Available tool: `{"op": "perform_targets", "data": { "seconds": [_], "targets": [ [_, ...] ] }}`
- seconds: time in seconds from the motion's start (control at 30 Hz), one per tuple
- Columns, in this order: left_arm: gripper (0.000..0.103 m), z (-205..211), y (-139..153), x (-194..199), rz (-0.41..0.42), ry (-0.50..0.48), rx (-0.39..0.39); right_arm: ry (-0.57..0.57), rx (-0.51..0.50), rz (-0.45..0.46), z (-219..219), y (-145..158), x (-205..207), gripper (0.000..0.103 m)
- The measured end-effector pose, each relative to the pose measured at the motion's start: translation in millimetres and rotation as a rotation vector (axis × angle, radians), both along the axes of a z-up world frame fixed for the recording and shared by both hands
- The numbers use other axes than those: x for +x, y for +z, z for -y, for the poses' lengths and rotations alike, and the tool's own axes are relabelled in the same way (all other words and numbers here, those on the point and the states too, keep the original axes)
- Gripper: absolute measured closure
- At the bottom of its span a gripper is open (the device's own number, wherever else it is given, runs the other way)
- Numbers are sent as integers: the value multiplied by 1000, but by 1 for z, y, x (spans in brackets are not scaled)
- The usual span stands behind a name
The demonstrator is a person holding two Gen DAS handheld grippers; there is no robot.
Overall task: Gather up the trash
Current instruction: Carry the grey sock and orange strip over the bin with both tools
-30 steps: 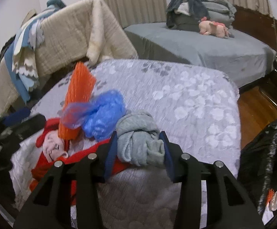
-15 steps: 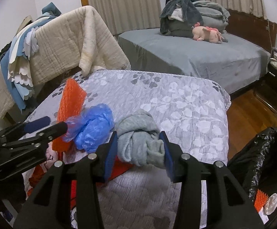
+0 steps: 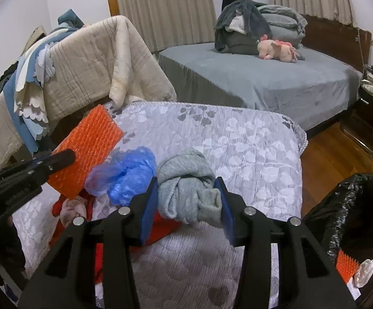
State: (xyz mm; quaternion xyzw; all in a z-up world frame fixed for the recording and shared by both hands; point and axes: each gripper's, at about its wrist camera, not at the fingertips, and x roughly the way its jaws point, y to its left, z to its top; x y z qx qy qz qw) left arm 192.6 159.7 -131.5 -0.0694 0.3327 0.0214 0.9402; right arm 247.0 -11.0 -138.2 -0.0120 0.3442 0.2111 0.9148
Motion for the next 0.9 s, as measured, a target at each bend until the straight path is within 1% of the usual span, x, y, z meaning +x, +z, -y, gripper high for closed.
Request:
{"op": "perform_targets", "data": {
  "seconds": [0.23,0.43,0.57,0.9],
  "targets": [
    [90,11,25,-16,48,-20,-18,-12,18,37,11,23,-16,61],
    [90,29,39,-25,65,-55,-24,-31,32,70,27,46,-34,61],
    [90,43,45,-29,72,-80,-28,-45,32,96,39,59,-46,61],
    [90,85,61,-43,101,-169,-28,-106,31,145,78,82,-75,61]
  ]
}}
